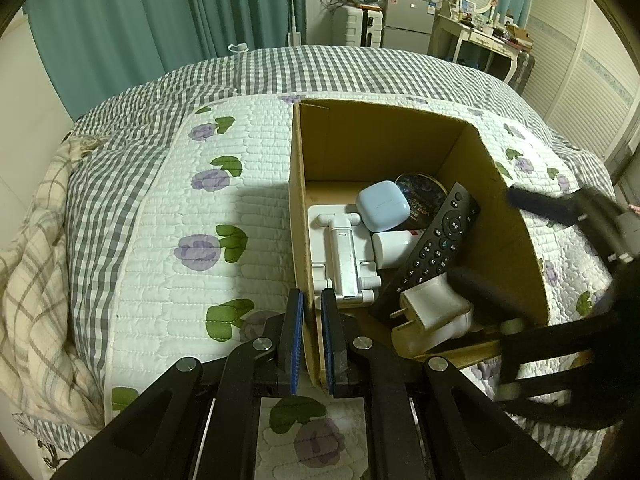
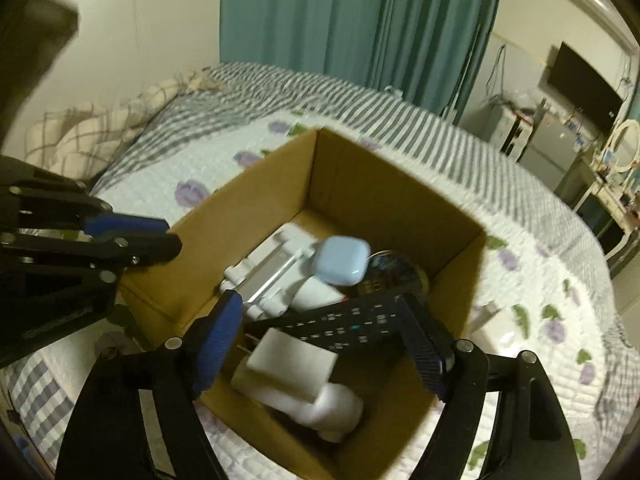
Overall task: Organize rigid objects
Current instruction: 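Carry the charger into the box and open the right tool, then grasp the white square power adapter with the right tool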
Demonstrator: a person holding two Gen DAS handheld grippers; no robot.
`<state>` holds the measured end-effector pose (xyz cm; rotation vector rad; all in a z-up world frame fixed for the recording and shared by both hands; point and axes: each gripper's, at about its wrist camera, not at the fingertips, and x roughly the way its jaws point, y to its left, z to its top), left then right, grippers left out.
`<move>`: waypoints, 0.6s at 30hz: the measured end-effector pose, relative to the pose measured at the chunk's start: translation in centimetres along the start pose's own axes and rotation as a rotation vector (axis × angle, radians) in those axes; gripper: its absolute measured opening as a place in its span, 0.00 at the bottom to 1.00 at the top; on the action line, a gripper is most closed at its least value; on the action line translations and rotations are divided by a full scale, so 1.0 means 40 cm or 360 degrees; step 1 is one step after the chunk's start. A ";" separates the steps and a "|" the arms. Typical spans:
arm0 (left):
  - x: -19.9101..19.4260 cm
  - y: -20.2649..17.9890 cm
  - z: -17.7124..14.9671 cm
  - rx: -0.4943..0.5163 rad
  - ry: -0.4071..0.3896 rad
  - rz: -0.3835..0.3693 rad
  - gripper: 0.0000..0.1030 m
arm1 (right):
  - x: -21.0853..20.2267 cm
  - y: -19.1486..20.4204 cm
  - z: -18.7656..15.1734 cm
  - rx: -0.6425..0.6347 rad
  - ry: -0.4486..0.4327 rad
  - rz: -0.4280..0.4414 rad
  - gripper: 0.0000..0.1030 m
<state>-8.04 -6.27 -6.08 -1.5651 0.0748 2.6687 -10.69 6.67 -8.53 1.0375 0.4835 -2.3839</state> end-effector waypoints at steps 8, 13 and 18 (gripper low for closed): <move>-0.001 0.001 0.000 -0.0003 -0.0001 -0.0001 0.08 | -0.154 -0.153 -0.008 0.0130 -0.0202 -0.0157 0.91; -0.004 -0.001 0.000 -0.0004 0.0001 0.0009 0.08 | -0.170 -0.283 -0.051 0.0288 -0.0166 -0.0287 0.91; -0.001 -0.003 0.001 -0.0003 0.0005 0.0019 0.08 | -0.116 -0.371 -0.110 0.0372 -0.0094 -0.0366 0.91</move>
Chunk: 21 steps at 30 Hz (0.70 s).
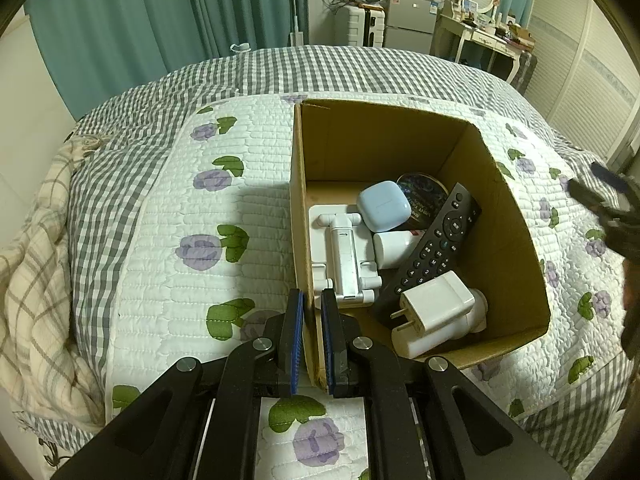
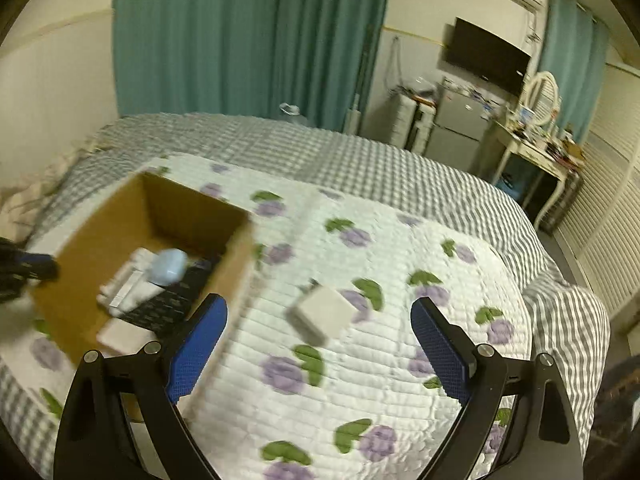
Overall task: Organize rigid objects
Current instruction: 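Grasp the white square power adapter with the right tool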
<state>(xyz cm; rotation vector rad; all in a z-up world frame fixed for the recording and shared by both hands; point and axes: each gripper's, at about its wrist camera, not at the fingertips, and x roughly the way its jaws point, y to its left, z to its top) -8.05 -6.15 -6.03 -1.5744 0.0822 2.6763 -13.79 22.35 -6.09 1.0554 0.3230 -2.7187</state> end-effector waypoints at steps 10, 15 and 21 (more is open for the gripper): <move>0.005 -0.006 0.003 0.0010 0.0010 0.0023 0.08 | 0.215 -0.058 -0.087 0.0085 0.0210 -0.0025 0.91; 0.004 -0.006 0.003 0.0009 0.0012 0.0023 0.08 | 0.279 -0.045 -0.083 0.0076 0.0263 0.0001 0.91; 0.004 -0.006 0.002 0.0009 0.0010 0.0020 0.08 | 0.340 -0.030 -0.070 0.0082 0.0302 0.0016 0.91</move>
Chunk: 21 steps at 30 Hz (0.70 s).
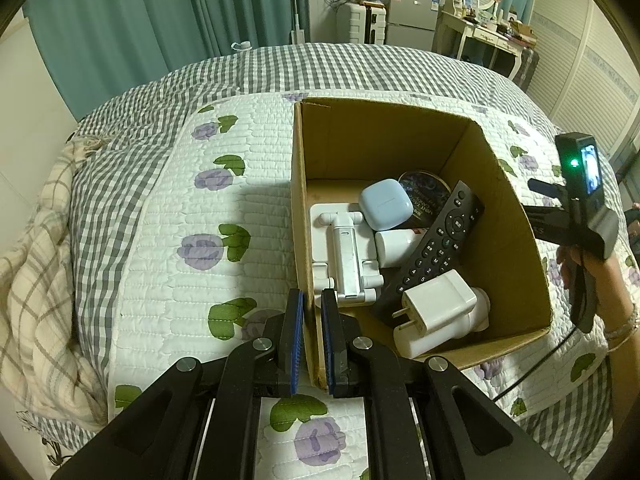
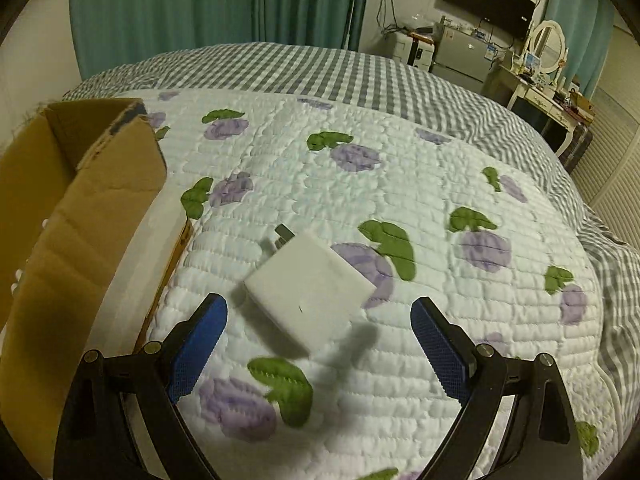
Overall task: Organize rigid objects
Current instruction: 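Grasp the white square power adapter with the right tool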
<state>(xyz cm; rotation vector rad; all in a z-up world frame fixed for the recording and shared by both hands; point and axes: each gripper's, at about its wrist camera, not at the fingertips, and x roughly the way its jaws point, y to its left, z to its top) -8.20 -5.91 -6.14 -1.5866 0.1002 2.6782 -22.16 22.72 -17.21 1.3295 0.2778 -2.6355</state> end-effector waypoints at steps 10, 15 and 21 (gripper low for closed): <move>0.003 0.001 -0.001 0.0007 0.0002 -0.0003 0.08 | 0.054 -0.001 0.016 0.0069 0.0045 0.0017 0.85; 0.003 0.003 -0.002 0.0007 0.0001 0.0000 0.08 | 0.044 0.000 0.014 0.0050 0.0034 0.0037 0.69; 0.001 0.003 -0.002 0.0008 0.0002 -0.0001 0.08 | 0.019 -0.001 -0.006 0.0053 0.0035 0.0051 0.68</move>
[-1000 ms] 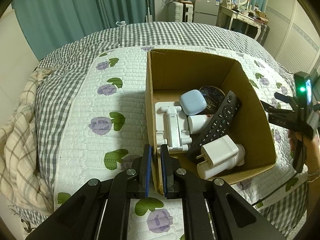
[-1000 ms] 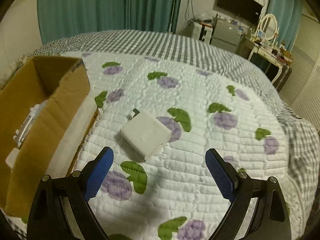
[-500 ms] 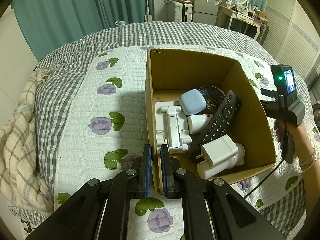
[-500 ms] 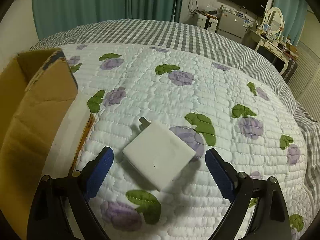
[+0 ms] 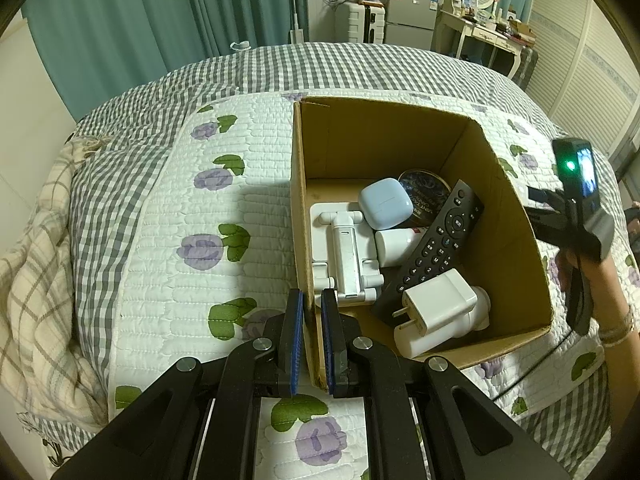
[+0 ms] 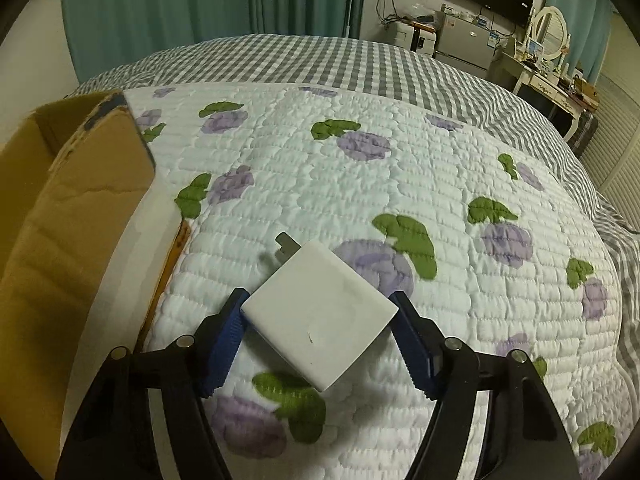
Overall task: Organize rigid objects
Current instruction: 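Grasp the white square power adapter with the right tool, then carry the power adapter into the box and release it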
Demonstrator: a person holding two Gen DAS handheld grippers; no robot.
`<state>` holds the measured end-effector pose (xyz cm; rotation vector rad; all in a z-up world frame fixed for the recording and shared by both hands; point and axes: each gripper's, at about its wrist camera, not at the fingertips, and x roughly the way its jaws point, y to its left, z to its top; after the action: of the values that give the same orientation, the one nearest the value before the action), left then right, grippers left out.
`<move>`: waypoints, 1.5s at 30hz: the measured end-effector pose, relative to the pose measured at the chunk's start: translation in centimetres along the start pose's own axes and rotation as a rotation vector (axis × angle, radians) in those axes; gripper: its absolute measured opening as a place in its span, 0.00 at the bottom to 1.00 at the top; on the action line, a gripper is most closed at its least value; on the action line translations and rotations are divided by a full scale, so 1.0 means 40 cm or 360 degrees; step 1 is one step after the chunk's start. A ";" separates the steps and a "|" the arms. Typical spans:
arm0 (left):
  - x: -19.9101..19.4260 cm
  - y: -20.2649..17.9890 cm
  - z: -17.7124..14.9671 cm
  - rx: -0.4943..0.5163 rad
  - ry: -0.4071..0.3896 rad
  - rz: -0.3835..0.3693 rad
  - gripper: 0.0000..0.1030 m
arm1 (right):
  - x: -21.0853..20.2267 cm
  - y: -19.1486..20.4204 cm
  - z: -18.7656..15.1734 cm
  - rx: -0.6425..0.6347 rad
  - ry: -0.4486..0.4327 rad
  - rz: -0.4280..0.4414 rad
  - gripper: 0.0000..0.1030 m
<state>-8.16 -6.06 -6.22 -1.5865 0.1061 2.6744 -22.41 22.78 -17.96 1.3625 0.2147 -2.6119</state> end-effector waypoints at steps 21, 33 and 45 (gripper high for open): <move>0.000 -0.002 0.000 0.0000 -0.0007 -0.0001 0.08 | -0.299 0.019 -0.135 -0.0187 -0.0059 0.0025 0.68; 0.001 -0.002 0.000 -0.0002 -0.0007 -0.0003 0.08 | -0.435 0.158 -0.066 -0.0292 -0.0239 0.0169 0.68; 0.001 -0.002 0.000 -0.0003 -0.0008 -0.0005 0.08 | -0.419 0.317 0.019 -0.0378 -0.0337 0.0247 0.68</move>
<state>-8.18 -5.98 -6.24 -1.5792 0.1009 2.6767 -10.69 11.96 -4.29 0.9774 0.3591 -2.4842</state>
